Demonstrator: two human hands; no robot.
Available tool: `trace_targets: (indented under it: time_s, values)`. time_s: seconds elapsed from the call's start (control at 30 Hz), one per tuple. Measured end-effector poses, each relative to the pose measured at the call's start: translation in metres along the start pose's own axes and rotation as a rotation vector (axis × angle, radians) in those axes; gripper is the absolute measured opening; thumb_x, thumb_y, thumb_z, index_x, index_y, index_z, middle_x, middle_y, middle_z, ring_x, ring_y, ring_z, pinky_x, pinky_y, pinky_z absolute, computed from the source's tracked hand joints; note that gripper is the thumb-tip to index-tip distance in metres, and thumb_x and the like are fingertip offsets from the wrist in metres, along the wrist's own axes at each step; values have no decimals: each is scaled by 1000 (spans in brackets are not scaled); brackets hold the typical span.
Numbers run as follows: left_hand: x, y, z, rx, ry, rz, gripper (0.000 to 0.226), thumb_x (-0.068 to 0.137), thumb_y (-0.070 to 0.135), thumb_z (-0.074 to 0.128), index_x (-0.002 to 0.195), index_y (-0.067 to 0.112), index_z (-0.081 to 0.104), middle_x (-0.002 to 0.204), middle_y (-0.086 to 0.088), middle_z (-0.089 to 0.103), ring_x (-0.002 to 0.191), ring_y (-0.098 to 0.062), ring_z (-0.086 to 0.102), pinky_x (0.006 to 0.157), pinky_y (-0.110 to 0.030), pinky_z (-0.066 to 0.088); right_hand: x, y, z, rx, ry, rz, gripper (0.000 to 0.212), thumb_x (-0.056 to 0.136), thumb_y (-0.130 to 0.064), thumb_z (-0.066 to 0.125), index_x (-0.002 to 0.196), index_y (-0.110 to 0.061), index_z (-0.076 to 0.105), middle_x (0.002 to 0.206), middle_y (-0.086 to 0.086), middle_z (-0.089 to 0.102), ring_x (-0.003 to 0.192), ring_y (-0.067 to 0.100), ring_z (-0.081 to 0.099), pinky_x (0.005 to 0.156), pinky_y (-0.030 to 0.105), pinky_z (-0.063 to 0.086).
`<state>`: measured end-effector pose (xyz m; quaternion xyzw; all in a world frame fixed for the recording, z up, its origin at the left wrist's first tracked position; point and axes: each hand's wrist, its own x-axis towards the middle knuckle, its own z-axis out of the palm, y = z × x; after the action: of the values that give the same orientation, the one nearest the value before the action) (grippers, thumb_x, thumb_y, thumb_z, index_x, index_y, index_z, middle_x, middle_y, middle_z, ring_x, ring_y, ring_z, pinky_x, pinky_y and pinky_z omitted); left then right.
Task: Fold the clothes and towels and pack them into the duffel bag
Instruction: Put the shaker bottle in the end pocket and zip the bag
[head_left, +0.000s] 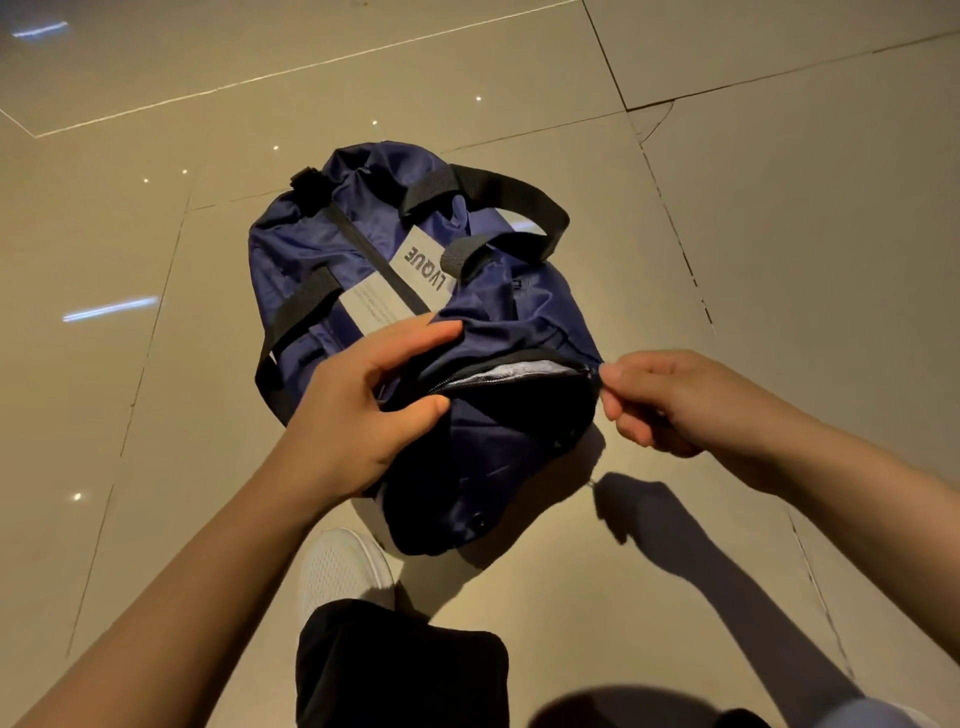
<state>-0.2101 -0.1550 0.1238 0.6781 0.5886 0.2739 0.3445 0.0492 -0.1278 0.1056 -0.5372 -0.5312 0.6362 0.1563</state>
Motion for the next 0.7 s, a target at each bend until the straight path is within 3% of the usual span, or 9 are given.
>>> trace_targets:
  time_s: [0.13, 0.27, 0.6, 0.7]
  values:
    - [-2, -1, 4, -3, -34, 13, 59, 71, 42, 67, 128, 43, 52, 138, 18, 51, 132, 5, 41, 110, -17, 31, -2, -12, -1, -7, -30, -68, 39, 101, -29, 40, 69, -12, 56, 55, 5, 50, 44, 8, 34, 40, 14, 27]
    - [-5, 2, 15, 25, -71, 13, 59, 74, 27, 68, 127, 45, 49, 135, 27, 45, 130, 13, 36, 104, -4, 26, -9, -12, 8, 5, -51, -75, 39, 100, -27, 42, 67, -12, 57, 54, 7, 49, 44, 7, 35, 41, 14, 28]
    - [-3, 6, 38, 69, -101, 112, 69, 77, 20, 71, 136, 35, 40, 136, 28, 38, 127, 23, 28, 102, 1, 21, -18, -13, 16, -114, 24, -136, 37, 98, -29, 44, 68, -12, 59, 50, 1, 55, 45, 9, 43, 51, 22, 37]
    - [-1, 7, 46, 79, -101, 115, 72, 79, 12, 74, 137, 37, 39, 140, 22, 40, 133, 11, 31, 106, -3, 21, -20, -13, 15, -227, 101, -170, 38, 97, -32, 45, 68, -11, 60, 49, 1, 55, 43, 4, 45, 53, 16, 35]
